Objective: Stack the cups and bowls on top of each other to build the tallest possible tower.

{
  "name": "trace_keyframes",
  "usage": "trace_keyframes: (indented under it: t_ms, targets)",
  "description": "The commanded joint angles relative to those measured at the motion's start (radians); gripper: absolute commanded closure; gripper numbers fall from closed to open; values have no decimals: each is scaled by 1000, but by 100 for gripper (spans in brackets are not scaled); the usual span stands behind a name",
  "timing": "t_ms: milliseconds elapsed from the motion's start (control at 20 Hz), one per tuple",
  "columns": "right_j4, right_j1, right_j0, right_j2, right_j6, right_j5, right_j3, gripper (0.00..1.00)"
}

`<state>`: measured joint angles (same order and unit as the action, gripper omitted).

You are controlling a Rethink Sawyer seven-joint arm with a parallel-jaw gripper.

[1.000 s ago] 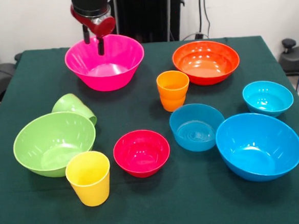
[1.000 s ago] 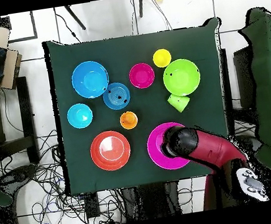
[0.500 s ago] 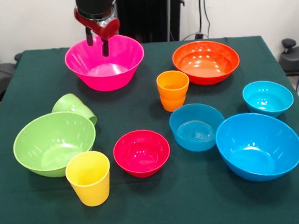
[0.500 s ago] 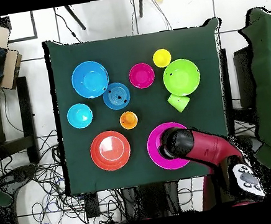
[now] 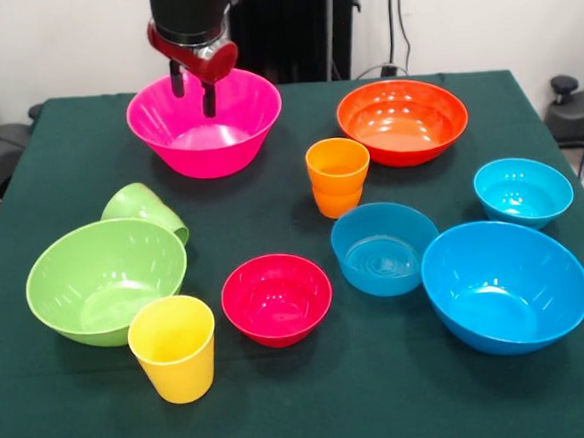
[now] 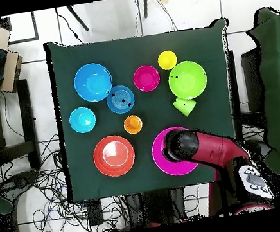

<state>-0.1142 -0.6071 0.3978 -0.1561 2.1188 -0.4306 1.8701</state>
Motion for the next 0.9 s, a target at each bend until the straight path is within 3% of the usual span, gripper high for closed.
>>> trace_keyframes:
  t_ms: [50, 900]
  targets:
    - [-45, 101, -20, 106, -23, -33, -158, 0]
    - [-20, 171, -80, 68, 14, -95, -285, 0]
